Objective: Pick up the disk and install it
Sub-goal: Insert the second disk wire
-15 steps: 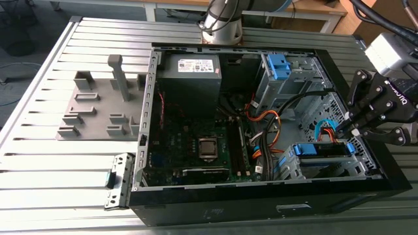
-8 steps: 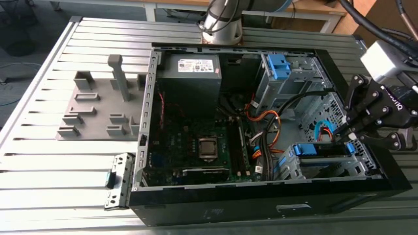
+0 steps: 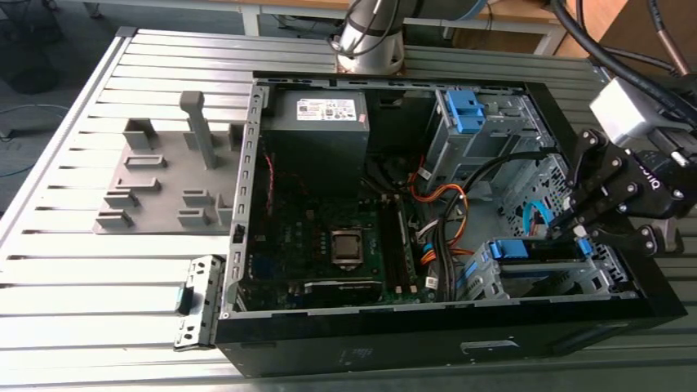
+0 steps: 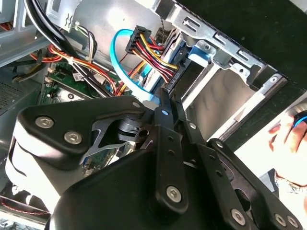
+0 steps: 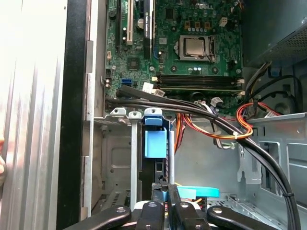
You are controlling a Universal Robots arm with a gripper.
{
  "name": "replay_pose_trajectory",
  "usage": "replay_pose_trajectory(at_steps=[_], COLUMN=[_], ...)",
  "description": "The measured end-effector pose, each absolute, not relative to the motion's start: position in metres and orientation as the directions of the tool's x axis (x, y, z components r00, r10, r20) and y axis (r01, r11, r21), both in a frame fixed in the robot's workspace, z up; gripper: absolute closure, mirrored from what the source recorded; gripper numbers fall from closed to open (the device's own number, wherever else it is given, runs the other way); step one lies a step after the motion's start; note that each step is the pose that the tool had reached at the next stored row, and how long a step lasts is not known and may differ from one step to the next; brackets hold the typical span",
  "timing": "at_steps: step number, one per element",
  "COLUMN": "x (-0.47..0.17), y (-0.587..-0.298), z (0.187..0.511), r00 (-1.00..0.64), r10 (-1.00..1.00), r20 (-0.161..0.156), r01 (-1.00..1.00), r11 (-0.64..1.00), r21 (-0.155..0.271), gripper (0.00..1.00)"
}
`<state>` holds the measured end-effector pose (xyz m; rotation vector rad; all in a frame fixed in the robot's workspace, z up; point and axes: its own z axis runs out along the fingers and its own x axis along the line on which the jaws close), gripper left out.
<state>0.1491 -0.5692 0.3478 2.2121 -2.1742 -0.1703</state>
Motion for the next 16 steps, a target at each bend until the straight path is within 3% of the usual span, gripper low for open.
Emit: replay_pose_trajectory(at_steps=[16], x=[0.15], y=[-0.569], z=[0.335], r00=[0.014], r10=[-0.997], r20=[-0.073], r01=[-0.995], r11=[-0.022], r21=[0.101], gripper=[0.84])
